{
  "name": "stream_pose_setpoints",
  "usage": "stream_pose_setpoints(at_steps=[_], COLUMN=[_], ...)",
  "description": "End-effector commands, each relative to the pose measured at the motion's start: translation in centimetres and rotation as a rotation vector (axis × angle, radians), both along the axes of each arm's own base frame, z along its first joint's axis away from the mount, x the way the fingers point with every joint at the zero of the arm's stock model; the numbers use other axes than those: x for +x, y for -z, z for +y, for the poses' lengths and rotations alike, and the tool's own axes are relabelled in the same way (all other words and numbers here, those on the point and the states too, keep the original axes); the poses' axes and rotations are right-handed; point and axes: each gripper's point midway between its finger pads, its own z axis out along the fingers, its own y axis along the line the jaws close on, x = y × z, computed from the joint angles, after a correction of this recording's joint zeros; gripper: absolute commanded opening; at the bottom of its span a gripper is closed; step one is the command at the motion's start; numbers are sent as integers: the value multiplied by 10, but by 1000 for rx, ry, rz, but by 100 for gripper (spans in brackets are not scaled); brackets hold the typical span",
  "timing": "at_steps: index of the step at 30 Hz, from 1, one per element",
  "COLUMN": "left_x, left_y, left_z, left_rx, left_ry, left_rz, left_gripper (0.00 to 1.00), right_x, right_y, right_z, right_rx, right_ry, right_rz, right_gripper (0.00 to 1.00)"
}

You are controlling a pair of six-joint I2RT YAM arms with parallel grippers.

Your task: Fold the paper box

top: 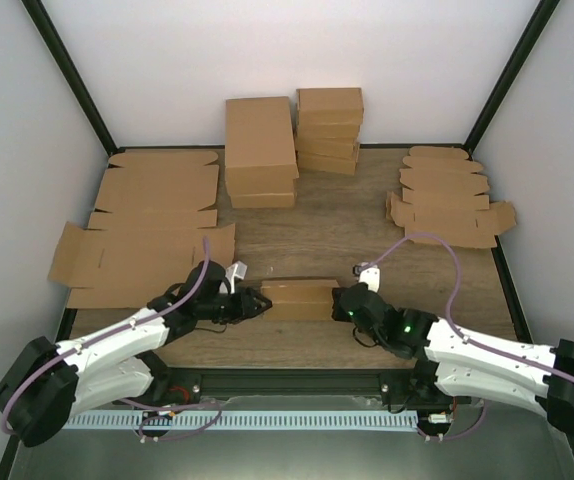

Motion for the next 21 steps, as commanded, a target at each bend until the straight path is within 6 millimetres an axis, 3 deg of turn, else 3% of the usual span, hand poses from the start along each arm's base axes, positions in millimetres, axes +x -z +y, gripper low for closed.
stream_pose_setpoints(at_steps=[1,6,11,21], left_x=[-5,-4,-5,-2], left_y=[8,16,21,19], left_z=[5,10,10,8], left_rx=[30,59,65,68], left_ry=[-8,-24,-24,-34], left_rz=[-2,-5,1,-10], left_gripper=[39,38,38,38], right_x=[-34,-39,-47,-59], right_y=[51,46,44,8], right_z=[-24,-22,-21,-1], right_rx=[-144,-115,-86,27], right_ry=[-57,-70,-86,-215], right_rz=[174,193,230,220], right_gripper=[18,33,37,59])
